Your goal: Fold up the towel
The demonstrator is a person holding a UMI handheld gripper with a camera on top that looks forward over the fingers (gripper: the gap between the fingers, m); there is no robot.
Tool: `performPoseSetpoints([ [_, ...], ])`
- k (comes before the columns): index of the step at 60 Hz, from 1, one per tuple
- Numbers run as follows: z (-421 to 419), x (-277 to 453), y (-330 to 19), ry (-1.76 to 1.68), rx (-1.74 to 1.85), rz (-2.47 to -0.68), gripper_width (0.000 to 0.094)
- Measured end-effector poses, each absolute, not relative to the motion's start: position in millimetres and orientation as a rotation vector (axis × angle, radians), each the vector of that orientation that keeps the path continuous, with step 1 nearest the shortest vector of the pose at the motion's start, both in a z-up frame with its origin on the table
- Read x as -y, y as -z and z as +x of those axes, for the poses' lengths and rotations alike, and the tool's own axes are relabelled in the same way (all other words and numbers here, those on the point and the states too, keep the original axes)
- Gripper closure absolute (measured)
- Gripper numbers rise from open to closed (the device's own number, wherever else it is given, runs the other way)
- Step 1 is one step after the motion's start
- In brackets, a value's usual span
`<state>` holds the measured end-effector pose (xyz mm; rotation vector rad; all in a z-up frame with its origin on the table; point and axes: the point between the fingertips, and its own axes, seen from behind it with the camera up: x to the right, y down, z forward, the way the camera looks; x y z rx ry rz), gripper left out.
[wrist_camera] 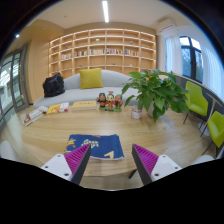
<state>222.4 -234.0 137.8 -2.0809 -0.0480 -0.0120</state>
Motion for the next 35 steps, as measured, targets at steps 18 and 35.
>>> performPoseSetpoints([
  [18, 187.0, 327.2, -166.4, -0.002, 0.119, -2.069, 0.0085],
  [35, 181.2, 358.2, -185.5, -0.011, 0.138, -2.042, 0.0083],
])
